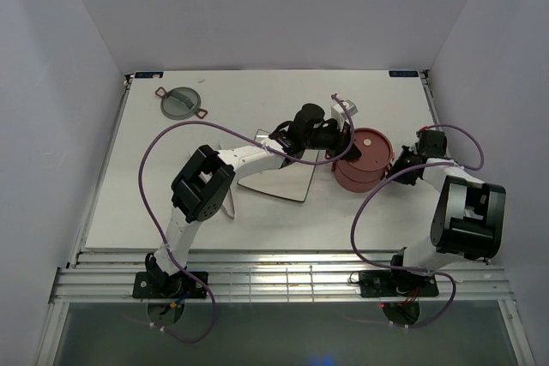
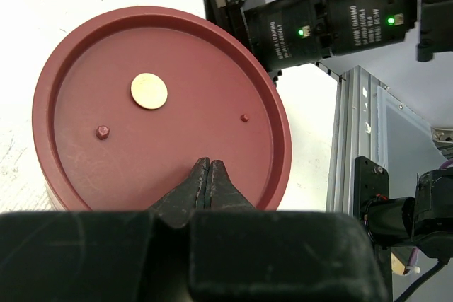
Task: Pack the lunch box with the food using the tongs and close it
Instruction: Close the fastener on the packing box.
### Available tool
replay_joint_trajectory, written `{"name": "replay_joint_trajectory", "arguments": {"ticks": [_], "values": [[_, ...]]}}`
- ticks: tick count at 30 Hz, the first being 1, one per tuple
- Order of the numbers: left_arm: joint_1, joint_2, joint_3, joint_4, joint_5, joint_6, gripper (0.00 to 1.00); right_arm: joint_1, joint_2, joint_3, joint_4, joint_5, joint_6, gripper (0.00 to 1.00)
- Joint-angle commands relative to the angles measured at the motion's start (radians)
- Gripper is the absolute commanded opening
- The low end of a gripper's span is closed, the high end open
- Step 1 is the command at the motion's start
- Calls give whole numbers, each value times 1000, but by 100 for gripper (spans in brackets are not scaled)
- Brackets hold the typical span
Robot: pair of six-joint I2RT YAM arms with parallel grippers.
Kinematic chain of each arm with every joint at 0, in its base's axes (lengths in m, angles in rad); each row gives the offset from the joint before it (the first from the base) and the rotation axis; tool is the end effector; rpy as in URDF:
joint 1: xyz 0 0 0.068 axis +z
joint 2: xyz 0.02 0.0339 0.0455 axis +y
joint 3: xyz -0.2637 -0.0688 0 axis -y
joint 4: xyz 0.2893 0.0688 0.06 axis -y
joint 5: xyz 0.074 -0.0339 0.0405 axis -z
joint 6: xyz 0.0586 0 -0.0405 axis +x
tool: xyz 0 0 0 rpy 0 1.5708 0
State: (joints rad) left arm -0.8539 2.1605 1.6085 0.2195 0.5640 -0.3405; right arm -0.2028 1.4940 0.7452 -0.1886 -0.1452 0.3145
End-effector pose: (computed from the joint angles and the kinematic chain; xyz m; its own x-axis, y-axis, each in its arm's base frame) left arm 0.3451 -0.4436 0.1917 -0.5258 0.1737 -0.8327 0.8418 0.2465 -0.4801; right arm 0.3256 -0.0583 0.1170 -0.7151 0.4595 -0.5268 0.3540 0.8878 0.2940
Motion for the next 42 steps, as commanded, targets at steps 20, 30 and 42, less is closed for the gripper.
{"name": "replay_joint_trajectory", "arguments": {"ticks": [20,30,42], "values": [[-7,-19,-13,-74,4,17,0,-90,0,164,-132,88,-120,8],[-7,24,17,-72,17,14,0,36,95,194,-54,-155,-89,8],[-7,33,22,-72,10,21,0,-83,77,126,-14,-125,-65,8]]}}
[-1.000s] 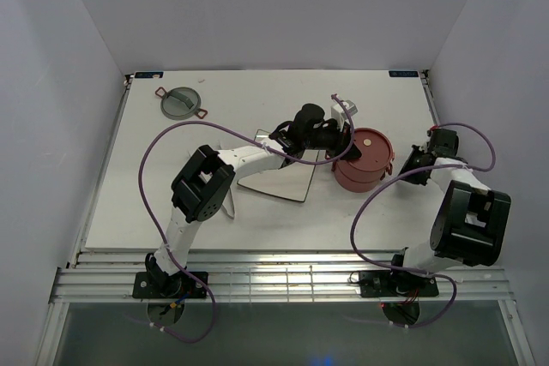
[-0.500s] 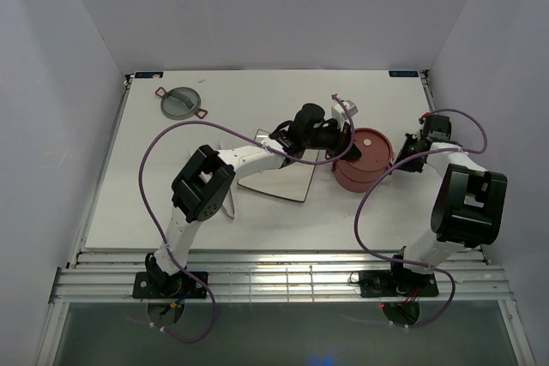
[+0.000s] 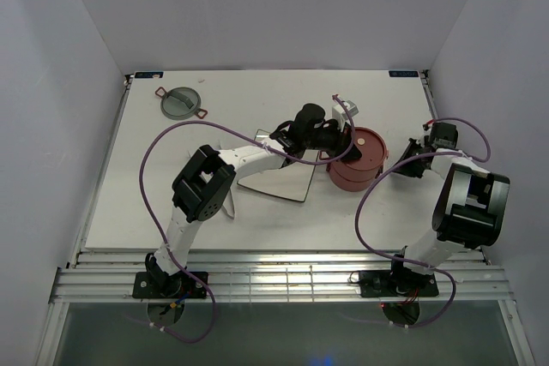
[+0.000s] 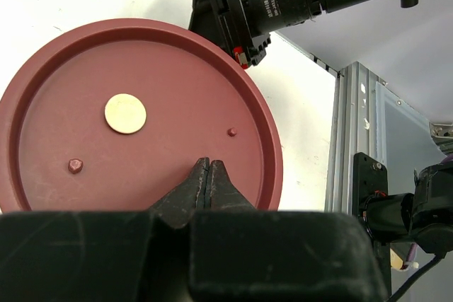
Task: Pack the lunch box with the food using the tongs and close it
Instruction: Close the fastener on the packing box.
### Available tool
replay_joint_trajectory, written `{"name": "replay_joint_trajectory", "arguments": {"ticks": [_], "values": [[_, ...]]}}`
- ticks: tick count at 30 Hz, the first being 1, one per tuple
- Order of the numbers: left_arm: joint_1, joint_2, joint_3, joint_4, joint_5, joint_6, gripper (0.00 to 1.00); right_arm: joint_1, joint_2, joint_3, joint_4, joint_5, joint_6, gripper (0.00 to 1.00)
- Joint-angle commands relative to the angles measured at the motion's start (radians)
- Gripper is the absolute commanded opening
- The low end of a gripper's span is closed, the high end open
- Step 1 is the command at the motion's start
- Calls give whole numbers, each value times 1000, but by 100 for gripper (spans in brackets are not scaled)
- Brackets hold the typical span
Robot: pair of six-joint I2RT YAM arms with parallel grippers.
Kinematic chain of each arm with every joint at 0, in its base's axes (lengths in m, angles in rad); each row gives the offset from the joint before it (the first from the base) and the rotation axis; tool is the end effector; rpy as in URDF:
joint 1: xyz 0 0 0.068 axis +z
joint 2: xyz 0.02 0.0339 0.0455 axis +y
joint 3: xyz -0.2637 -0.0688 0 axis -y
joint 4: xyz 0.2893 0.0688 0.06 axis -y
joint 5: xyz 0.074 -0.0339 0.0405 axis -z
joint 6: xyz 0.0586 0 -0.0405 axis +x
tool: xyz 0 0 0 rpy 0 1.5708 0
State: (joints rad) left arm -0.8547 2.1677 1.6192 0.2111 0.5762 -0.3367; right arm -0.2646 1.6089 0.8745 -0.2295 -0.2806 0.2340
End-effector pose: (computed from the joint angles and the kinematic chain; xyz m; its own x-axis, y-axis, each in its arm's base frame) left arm 0.3452 -0.4453 0.1912 -0.5256 0.1820 -0.8310 0.8438 0.2360 -0.4820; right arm 0.3510 -0.0783 0.1206 -0.7483 0.4336 -0.5020 0.2800 0.8925 0.3535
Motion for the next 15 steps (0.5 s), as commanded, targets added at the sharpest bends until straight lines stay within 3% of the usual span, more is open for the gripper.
{"name": "replay_joint_trajectory", "arguments": {"ticks": [1,7,9,12,15], "values": [[-6,32,11,-65,-1,18,0,-22,-34,1,19,38,16,8],[-6,43,19,-70,-13,18,0,5,-23,58,-38,143,-6,8],[-6,49,28,-70,-12,16,0,22,-24,51,-1,60,1,8],[-6,61,36,-70,-1,7,0,28,-18,21,88,-261,19,8],[-6,70,41,-70,11,2,0,28,-35,-31,153,-322,67,8]]}}
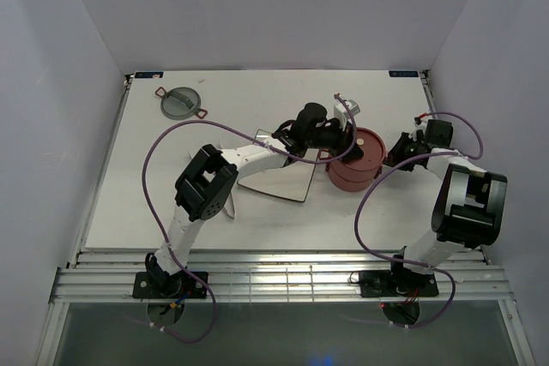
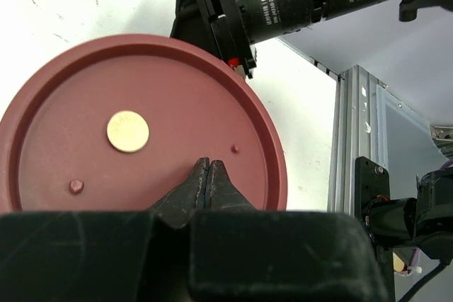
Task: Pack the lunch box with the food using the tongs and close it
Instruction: Close the fastener on the packing box.
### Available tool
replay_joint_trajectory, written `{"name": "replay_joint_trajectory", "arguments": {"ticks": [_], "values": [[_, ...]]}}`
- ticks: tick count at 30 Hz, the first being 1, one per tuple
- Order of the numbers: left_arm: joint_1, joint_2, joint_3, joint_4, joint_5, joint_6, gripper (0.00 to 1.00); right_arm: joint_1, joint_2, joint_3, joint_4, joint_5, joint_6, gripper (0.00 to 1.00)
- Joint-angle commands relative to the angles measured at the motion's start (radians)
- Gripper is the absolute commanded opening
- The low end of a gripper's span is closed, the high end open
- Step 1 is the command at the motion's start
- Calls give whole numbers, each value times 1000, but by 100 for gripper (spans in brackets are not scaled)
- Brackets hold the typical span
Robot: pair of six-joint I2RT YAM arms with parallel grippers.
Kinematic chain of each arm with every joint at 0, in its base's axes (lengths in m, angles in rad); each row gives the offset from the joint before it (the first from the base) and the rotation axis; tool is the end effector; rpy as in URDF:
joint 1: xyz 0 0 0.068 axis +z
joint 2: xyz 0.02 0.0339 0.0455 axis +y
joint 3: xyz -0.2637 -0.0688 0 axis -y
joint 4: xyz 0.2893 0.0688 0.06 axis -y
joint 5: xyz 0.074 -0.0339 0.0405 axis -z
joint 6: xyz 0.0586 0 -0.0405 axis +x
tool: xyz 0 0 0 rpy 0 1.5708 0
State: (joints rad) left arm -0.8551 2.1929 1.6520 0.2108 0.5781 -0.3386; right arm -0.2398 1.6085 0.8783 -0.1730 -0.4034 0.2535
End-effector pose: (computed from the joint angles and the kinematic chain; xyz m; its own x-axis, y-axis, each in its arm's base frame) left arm 0.3492 -0.4504 0.1904 -0.5232 0.1778 -0.8335 0.8454 0.2316 -0.4813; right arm 0.3597 -0.0643 0.1283 -0.7429 0.4191 -0.5220 0.1743 0.8740 0.4537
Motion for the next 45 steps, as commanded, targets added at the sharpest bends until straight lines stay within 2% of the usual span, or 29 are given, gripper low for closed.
{"name": "replay_joint_trajectory", "arguments": {"ticks": [1,8,12,15,17,18,23,29,33,41,45], "values": [[-5,47,6,-68,9,4,0,2,-35,-56,121,-222,53,8],[-7,45,3,-64,17,3,0,-44,-50,-78,86,-83,50,8],[-5,45,11,-63,17,-2,0,-44,-78,-52,5,79,36,8],[-5,25,43,-94,-3,4,0,-44,-94,-41,-22,123,32,8],[-5,-8,74,-126,-59,12,13,-46,-108,-42,-33,124,30,8],[-5,-22,80,-158,-78,22,15,-46,-114,-47,-33,126,27,8],[-5,-105,88,-270,-303,94,52,-44,-136,-62,-36,123,6,8],[-4,-171,115,-359,-469,150,64,-46,-144,-68,-43,100,-13,8],[-4,-164,149,-471,-560,188,65,-46,-163,-76,-62,109,-23,8],[8,-128,149,-514,-482,188,67,-23,-223,-113,-65,81,-16,8],[8,-90,152,-524,-486,182,67,-12,-271,-136,-94,139,-17,8]]}}
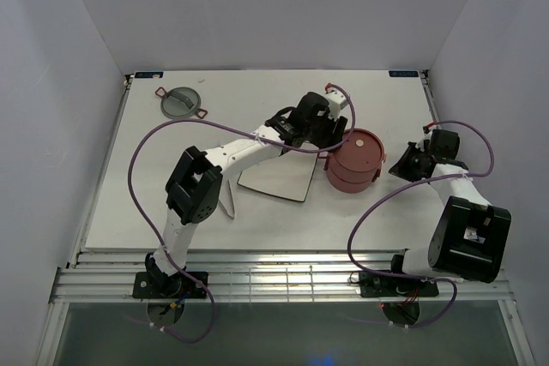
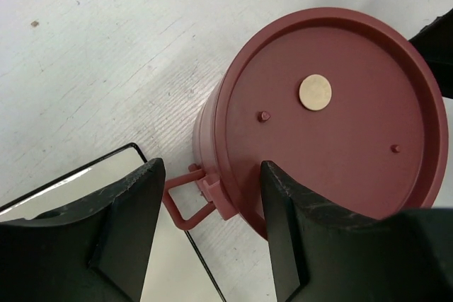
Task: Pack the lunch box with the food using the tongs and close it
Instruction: Close the fastener on the packing box.
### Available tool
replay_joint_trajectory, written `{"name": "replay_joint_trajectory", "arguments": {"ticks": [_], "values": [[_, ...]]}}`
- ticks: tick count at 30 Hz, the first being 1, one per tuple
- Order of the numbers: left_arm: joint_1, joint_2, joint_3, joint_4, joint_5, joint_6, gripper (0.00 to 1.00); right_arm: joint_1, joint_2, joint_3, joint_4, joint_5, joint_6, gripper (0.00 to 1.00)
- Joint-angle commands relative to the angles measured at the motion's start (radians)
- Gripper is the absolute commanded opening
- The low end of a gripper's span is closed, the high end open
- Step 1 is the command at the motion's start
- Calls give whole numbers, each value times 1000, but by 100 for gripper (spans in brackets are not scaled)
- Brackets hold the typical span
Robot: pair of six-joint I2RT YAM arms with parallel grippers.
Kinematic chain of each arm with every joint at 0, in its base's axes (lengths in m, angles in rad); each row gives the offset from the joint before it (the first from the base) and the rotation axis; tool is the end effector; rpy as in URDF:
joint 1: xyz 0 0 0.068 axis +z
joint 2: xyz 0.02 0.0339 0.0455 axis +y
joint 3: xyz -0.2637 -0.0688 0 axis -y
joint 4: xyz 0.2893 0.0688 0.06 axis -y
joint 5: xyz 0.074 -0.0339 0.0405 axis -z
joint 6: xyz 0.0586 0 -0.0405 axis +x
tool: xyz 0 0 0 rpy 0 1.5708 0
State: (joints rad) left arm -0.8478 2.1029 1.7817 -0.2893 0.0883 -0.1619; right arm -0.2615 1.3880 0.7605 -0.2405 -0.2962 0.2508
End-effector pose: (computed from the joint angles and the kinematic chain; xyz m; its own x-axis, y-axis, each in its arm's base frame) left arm 0.3638 -0.4201 0.2305 -0.5024 0.3267 -0.8005 0.7232 0.6663 -0.1820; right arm 0.3189 -0.0676 0.1523 -0.6979 0.4325 -0.5709 0.2459 0.8933 0.3762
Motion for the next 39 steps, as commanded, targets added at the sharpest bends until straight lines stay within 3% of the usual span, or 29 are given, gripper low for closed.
{"name": "replay_joint_trajectory", "arguments": {"ticks": [1,4,11,17,18,21,26,28,30,34,39], "values": [[1,9,25,-27,4,4,67,10,-58,-26,-32,45,-13,8],[1,45,38,-42,10,7,57,13,-76,-27,-51,62,-10,8],[1,65,19,-47,5,5,54,18,-96,-12,-89,114,-15,8],[1,77,16,-48,17,1,37,27,-95,-7,-129,247,-12,8],[1,80,15,-48,21,1,31,31,-90,-6,-128,271,-12,8],[1,82,12,-48,21,-1,27,59,-63,14,-102,237,-2,8],[1,80,2,-40,30,-8,21,214,51,100,-94,264,45,8],[1,80,4,-37,33,-8,18,252,74,117,-65,203,65,8],[1,80,-5,-30,45,-10,14,251,63,90,32,91,126,8],[1,78,-15,-25,76,-18,7,197,25,14,79,97,185,8],[1,78,-24,-24,71,-33,3,173,54,13,-14,262,150,8]]}}
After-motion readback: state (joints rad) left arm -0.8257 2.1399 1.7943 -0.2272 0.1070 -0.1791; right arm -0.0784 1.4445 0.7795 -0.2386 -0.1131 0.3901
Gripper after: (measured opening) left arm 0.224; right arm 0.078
